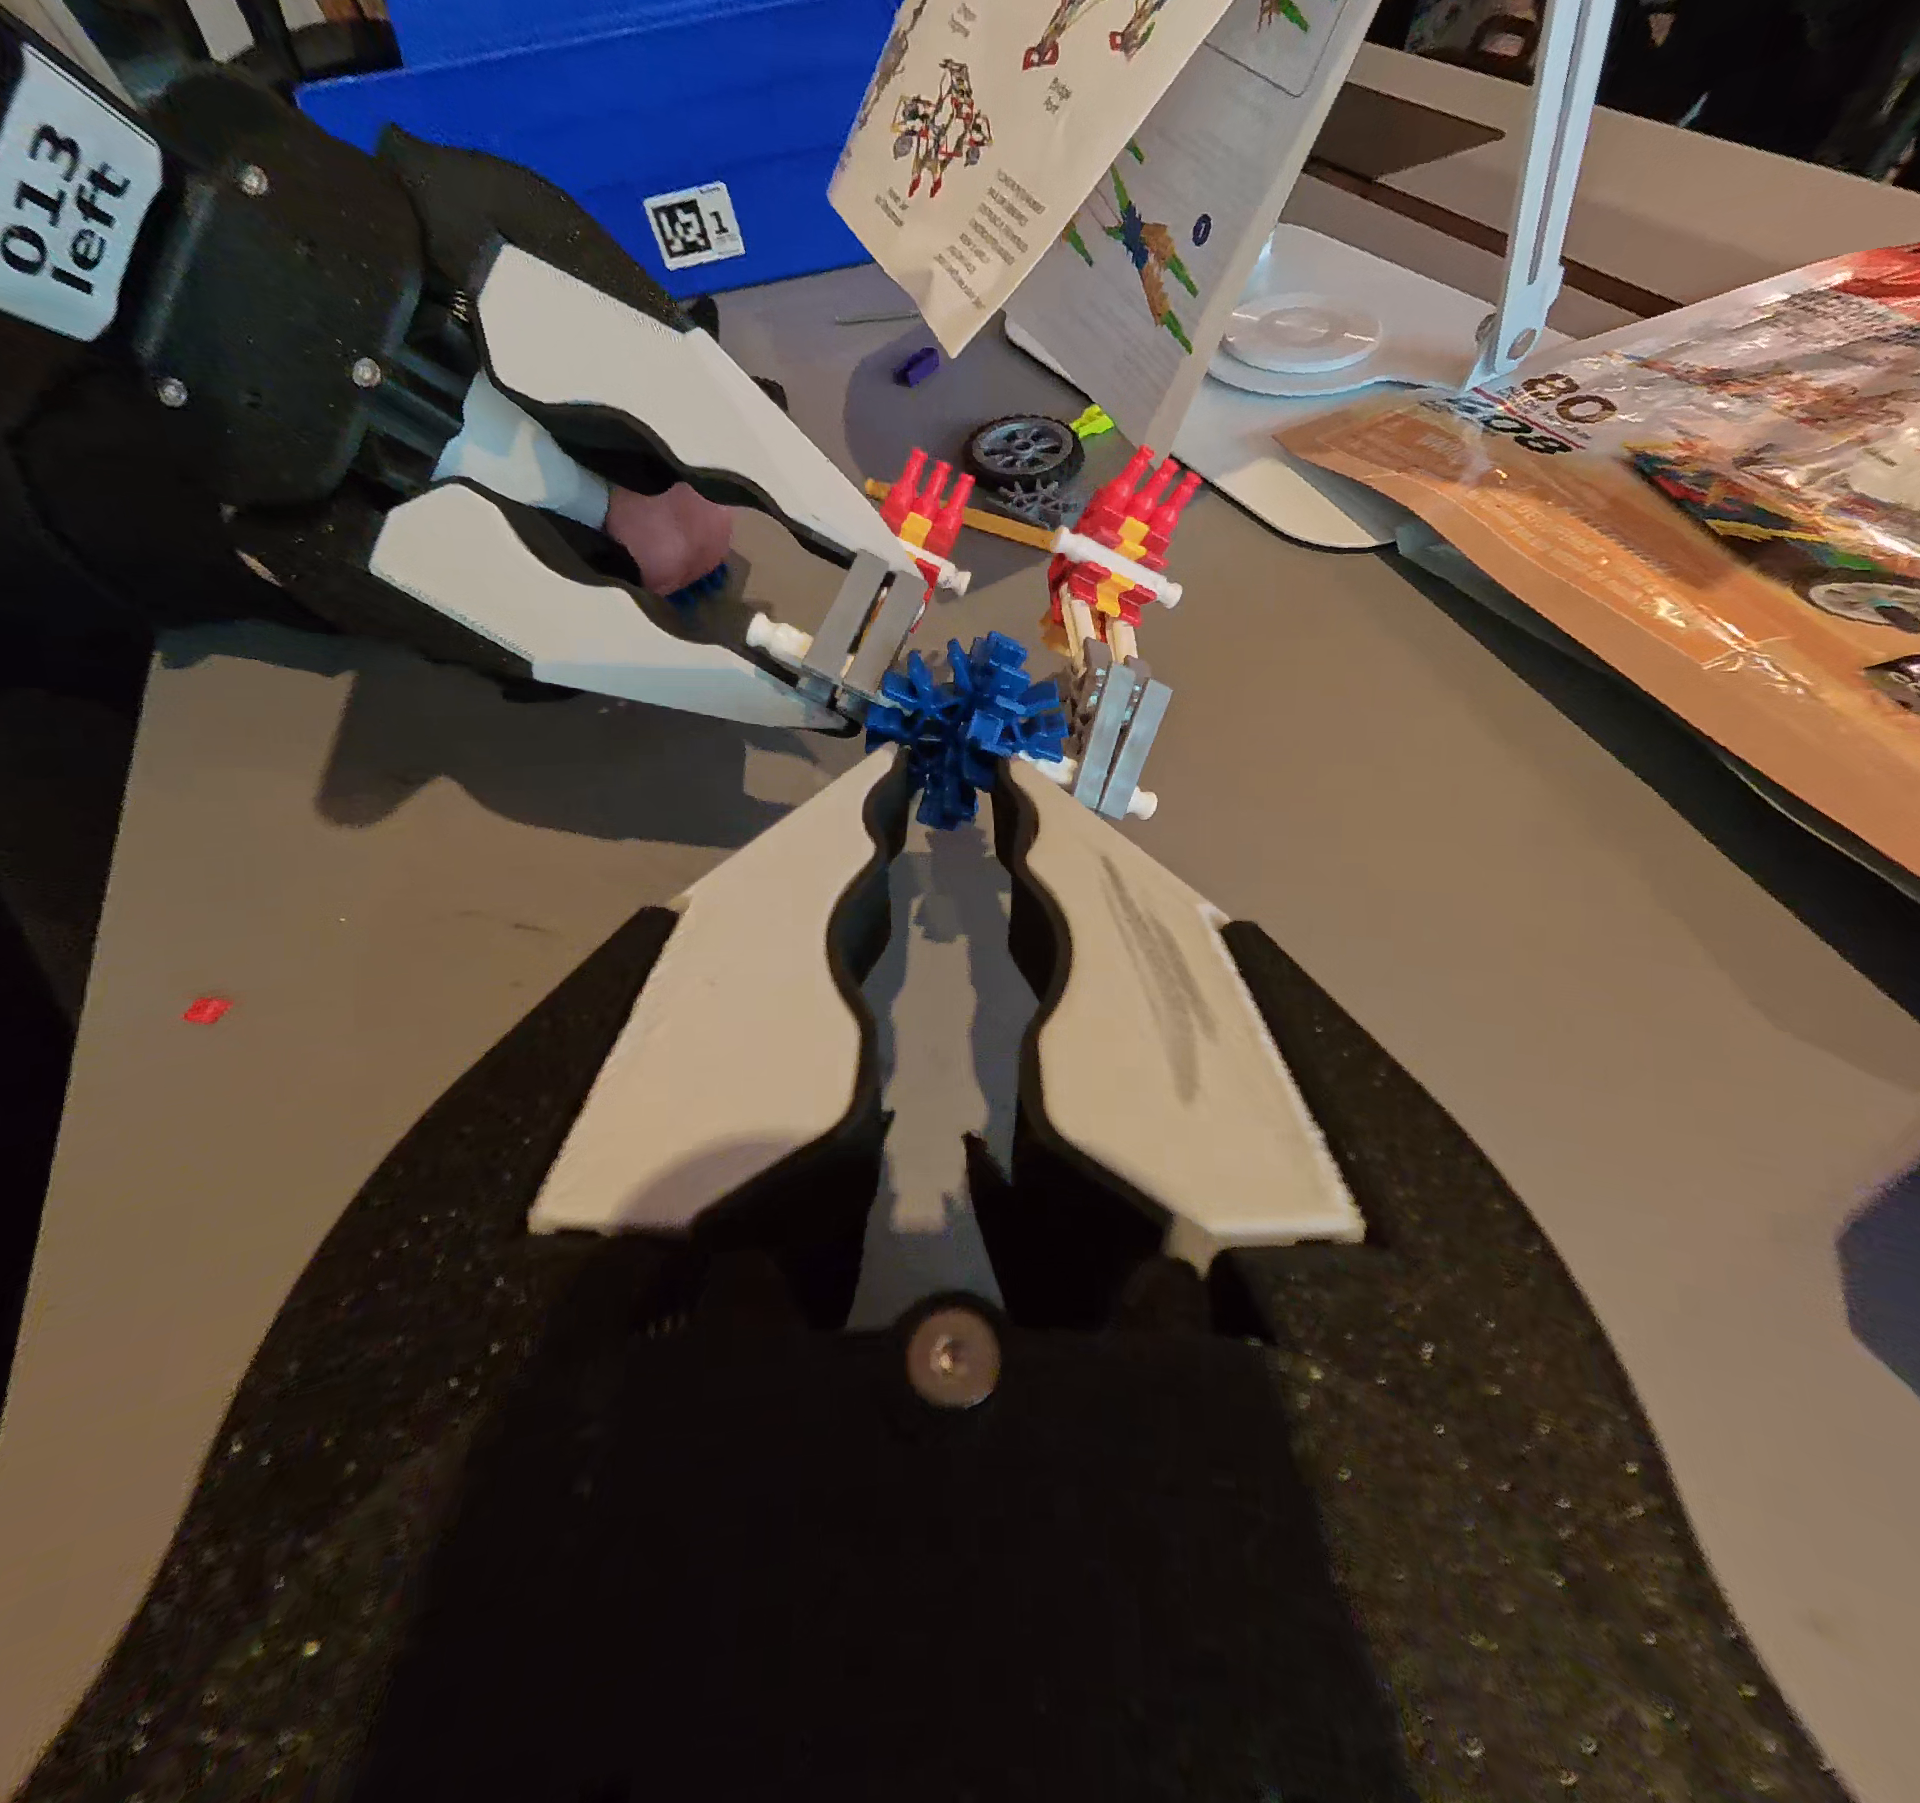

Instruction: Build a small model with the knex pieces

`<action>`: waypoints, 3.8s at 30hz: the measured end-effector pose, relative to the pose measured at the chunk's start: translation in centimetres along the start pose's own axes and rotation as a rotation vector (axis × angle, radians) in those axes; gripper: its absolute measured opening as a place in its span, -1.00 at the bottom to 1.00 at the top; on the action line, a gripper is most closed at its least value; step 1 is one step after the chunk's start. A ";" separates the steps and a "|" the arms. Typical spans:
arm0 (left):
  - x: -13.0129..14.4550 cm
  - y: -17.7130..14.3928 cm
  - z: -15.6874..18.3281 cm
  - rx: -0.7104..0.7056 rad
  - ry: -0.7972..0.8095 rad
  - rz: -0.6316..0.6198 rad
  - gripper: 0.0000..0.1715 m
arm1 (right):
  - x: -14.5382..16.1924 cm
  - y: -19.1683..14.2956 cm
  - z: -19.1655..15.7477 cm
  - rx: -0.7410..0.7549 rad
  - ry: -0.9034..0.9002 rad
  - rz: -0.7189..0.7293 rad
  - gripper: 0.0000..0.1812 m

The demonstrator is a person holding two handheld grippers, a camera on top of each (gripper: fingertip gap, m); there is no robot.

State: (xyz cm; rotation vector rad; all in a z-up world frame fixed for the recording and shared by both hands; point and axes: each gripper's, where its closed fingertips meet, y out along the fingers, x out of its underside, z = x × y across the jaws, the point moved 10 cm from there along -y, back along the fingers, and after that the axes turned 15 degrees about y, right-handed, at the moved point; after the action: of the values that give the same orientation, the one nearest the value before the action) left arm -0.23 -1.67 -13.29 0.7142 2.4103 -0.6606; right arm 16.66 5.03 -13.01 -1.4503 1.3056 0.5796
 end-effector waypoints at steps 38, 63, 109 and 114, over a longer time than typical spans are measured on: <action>0.8 1.8 1.1 0.084 0.038 -0.121 -0.72 | 1.0 1.1 0.5 0.115 -0.067 -0.170 -0.83; 0.2 2.0 0.5 0.055 -0.013 -0.062 -0.72 | 0.1 -0.1 1.7 -0.019 0.092 -0.059 -0.77; -3.4 2.1 -2.4 -0.256 0.062 0.052 -0.74 | -1.9 -2.3 1.6 -0.161 0.345 0.417 -0.78; -3.5 1.9 -2.6 -0.243 0.081 0.066 -0.74 | -1.9 -2.4 1.5 -0.174 0.336 0.423 -0.78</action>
State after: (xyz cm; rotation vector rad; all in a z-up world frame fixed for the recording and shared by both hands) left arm 2.52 0.06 -9.77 0.7261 2.4727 -0.3091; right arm 18.72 6.83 -10.93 -1.4605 1.8924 0.7621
